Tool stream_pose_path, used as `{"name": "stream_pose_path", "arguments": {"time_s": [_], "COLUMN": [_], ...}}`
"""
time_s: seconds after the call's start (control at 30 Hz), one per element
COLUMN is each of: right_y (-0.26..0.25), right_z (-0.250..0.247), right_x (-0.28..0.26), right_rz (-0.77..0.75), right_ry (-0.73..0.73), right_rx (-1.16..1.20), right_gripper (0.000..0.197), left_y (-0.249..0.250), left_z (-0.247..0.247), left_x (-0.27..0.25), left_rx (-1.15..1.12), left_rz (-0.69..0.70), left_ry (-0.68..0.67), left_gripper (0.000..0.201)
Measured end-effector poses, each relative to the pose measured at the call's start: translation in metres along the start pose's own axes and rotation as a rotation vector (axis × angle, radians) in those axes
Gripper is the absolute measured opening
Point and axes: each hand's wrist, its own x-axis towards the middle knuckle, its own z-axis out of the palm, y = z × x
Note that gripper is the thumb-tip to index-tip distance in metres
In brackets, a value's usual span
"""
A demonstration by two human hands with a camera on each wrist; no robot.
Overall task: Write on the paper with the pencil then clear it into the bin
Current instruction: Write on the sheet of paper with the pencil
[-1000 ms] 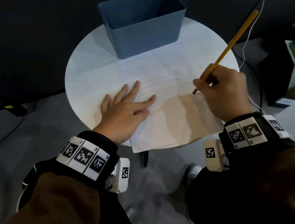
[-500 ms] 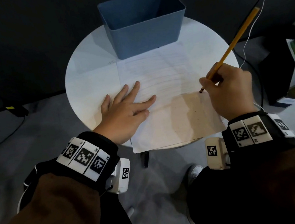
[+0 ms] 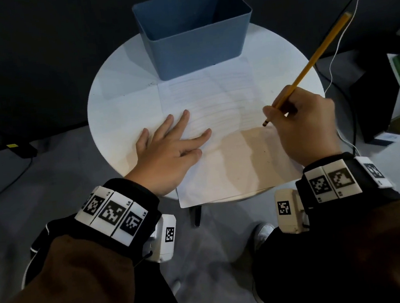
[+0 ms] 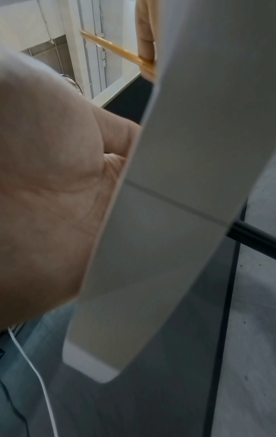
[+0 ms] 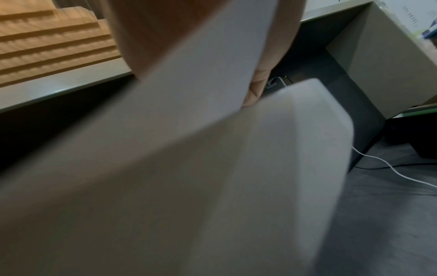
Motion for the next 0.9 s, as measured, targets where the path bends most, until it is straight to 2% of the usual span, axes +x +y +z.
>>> {"name": "stream_pose_path", "arguments": {"time_s": [0.13, 0.33, 0.5, 0.57, 0.63, 0.7, 0.77, 0.87, 0.9], "right_y": [-0.009, 0.004, -0.007, -0.008, -0.008, -0.009, -0.011, -0.013, -0.014], "right_z": [0.013, 0.0, 0.014, 0.016, 0.013, 0.01, 0.01, 0.012, 0.012], "right_x": [-0.007, 0.002, -0.004, -0.003, -0.002, -0.003, -0.006, -0.009, -0.01], "right_rz": [-0.052, 0.106, 0.047, 0.067, 0.086, 0.114, 0.13, 0.149, 0.15], "right_ry": [-0.077, 0.079, 0.006, 0.009, 0.044, 0.046, 0.027, 0.029, 0.039], "right_rx": [0.027, -0.013, 0.029, 0.036, 0.08, 0.153, 0.2, 0.265, 0.286], "right_gripper": [0.016, 0.016, 0.015, 0.015, 0.016, 0.017, 0.016, 0.016, 0.016], "left_y": [0.0, -0.001, -0.001, -0.005, -0.011, -0.017, -0.019, -0.02, -0.019], "left_z": [0.001, 0.0, 0.001, 0.001, -0.001, -0.005, -0.012, -0.02, -0.022], "left_x": [0.0, 0.001, 0.0, -0.002, -0.003, -0.005, -0.006, -0.006, -0.007], "left_rx": [0.004, 0.021, 0.033, -0.059, -0.328, -0.583, -0.613, -0.565, -0.559], "left_rz": [0.004, 0.007, 0.024, 0.051, 0.071, 0.057, 0.009, -0.046, -0.059], "left_ry": [0.009, -0.002, 0.0, 0.041, 0.148, 0.323, 0.506, 0.723, 0.764], "left_gripper": [0.039, 0.041, 0.043, 0.05, 0.055, 0.052, 0.04, 0.004, 0.016]}}
